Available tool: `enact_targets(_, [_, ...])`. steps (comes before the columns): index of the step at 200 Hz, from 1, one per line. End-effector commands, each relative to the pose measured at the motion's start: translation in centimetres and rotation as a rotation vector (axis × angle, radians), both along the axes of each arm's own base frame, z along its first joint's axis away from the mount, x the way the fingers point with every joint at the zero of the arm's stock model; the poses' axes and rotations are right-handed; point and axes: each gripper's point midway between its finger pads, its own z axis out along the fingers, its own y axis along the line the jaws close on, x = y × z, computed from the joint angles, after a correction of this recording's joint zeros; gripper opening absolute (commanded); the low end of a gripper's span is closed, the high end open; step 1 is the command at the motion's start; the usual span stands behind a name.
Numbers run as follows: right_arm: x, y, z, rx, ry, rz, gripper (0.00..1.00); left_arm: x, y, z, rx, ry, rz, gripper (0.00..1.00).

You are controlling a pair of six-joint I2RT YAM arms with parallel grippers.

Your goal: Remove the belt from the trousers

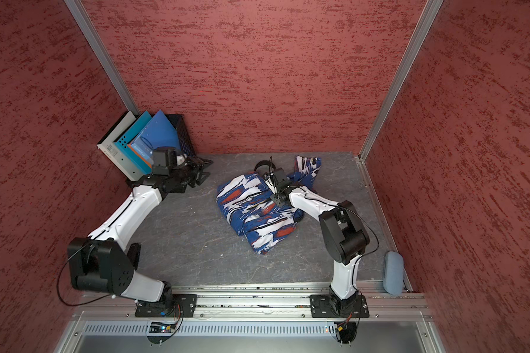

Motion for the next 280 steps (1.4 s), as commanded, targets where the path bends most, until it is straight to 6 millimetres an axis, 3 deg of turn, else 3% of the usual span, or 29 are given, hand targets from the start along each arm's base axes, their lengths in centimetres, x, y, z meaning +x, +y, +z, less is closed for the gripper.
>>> enact_targets(1, [-0.4,-0.5,-0.2,-0.003,0.017,-0.025,0.0,2.6,-2.3,-2.0,0.113,-0.026,-0.016,0.55])
enact_targets(18, [-0.4,-0.5,0.0,0.001,0.008,-0.028,0.0,4.4,-4.1,-4.3,0.133,0.019,-0.04,0.5])
enact_targets(34, [-0.3,-0.6,0.5,0.007,-0.006,-0.034,0.0,5.4,-5.3,-8.1,0.22,0.091,-0.081,0.46])
enact_targets(60, [-0.3,-0.5,1.0,0.01,-0.016,-0.034,0.0,7.1,-7.6,-13.8,0.308,0.135,-0.16,0.31])
enact_targets(83, [-0.3,-0.6,1.5,0.012,-0.027,-0.034,0.0,8.0,-8.7,-16.3,0.384,0.144,-0.193,0.25])
enact_targets(100, [-0.3,-0.6,1.7,0.013,-0.029,-0.033,0.0,7.7,-9.3,-17.8,0.437,0.187,-0.24,0.2])
enact_targets(119, [0.0,-0.7,1.9,0.01,-0.039,-0.036,0.0,5.7,-9.3,-19.2,0.478,0.255,-0.278,0.08])
enact_targets(136, [0.6,-0.4,2.5,0.018,-0.055,-0.032,0.0,2.5,-8.5,-20.7,0.505,0.347,-0.318,0.0])
enact_targets(179, [2.0,0.4,3.8,0.045,-0.081,-0.034,0.0,-7.2,-7.9,-23.5,0.355,0.549,-0.374,0.0])
enact_targets(195, [1.9,0.4,4.0,0.06,-0.079,-0.04,0.0,-9.8,-8.1,-23.4,0.29,0.591,-0.389,0.0])
enact_targets(212, [1.6,0.4,4.0,0.076,-0.076,-0.044,0.0,-10.4,-8.1,-20.9,0.3,0.551,-0.402,0.04])
enact_targets(222, [1.3,0.4,3.7,0.076,-0.067,-0.043,0.0,-9.3,-7.7,-18.6,0.332,0.493,-0.39,0.11])
enact_targets(252, [0.9,0.3,3.3,0.077,-0.055,-0.042,0.0,-3.5,-6.6,-11.2,0.409,0.317,-0.317,0.24])
enact_targets(270, [0.9,0.4,3.9,0.091,-0.058,-0.044,0.0,-1.9,-5.6,-9.0,0.453,0.296,-0.276,0.32])
enact_targets(280, [0.8,0.3,4.1,0.094,-0.052,-0.039,0.13,-1.6,-5.1,-8.4,0.443,0.295,-0.257,0.34])
